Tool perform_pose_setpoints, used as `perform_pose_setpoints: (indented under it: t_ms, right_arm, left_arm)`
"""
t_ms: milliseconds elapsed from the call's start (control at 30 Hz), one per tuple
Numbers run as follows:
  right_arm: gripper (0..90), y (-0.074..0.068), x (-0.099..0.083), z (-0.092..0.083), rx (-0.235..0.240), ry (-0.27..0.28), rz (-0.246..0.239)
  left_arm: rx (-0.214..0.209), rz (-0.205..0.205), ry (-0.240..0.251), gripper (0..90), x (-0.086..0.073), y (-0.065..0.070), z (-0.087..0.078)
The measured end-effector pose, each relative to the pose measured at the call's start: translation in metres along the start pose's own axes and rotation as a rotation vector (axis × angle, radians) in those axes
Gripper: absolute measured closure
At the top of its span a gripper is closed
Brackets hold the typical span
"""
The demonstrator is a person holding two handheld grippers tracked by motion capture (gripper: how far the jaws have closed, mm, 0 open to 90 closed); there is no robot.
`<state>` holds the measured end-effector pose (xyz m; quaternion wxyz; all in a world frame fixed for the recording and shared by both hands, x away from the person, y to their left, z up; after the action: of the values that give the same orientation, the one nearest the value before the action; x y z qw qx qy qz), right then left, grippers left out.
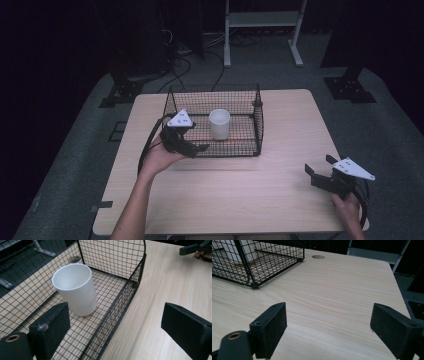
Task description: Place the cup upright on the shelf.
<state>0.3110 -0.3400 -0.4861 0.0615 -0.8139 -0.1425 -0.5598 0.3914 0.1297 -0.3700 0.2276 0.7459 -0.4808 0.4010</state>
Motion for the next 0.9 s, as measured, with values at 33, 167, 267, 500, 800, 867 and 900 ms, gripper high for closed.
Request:
perform_pose_setpoints:
  t_ms: [33, 167, 267, 500, 800, 867, 900]
  right_arm:
    - [13.0, 0.000, 0.000, 0.000, 0.001, 0.000, 0.000]
    - [13.0, 0.000, 0.000, 0.000, 0.000, 0.000, 0.000]
    - [13.0, 0.000, 0.000, 0.000, -0.001, 0.000, 0.002]
    - [13.0, 0.000, 0.000, 0.000, 0.000, 0.000, 0.003]
    - [13.1, 0.001, 0.000, 0.000, -0.001, 0.000, 0.007]
    - [13.0, 0.001, 0.000, 0.000, -0.003, 0.001, 0.005]
    - [13.0, 0.001, 0.000, 0.000, -0.003, 0.001, 0.005]
  left_arm:
    - [-0.002, 0.001, -0.002, 7.8, -0.001, 0.002, 0.000]
    - [0.002, 0.009, 0.007, 7.8, -0.003, 0.009, -0.004]
    - [0.005, 0.010, 0.007, 7.8, -0.007, 0.014, -0.005]
    - [0.001, 0.003, 0.019, 7.8, -0.020, 0.024, -0.009]
    - [0.017, 0.001, 0.040, 7.8, -0.031, 0.035, -0.016]
    - [0.019, 0.004, 0.042, 7.8, -0.034, 0.038, -0.018]
    - [0.019, 0.001, 0.039, 7.8, -0.034, 0.039, -0.019]
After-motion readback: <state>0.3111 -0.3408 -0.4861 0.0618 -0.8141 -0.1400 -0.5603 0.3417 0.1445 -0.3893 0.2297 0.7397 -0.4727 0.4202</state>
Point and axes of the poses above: each handheld gripper's, and its own axes: z roughly forward along the jaws, x roughly out of its top, y roughly to its right, the point moved 2 cm from there along z, roughly forward along the jaws, and after that the axes turned 3 degrees about -x, right-handed, at the moved point
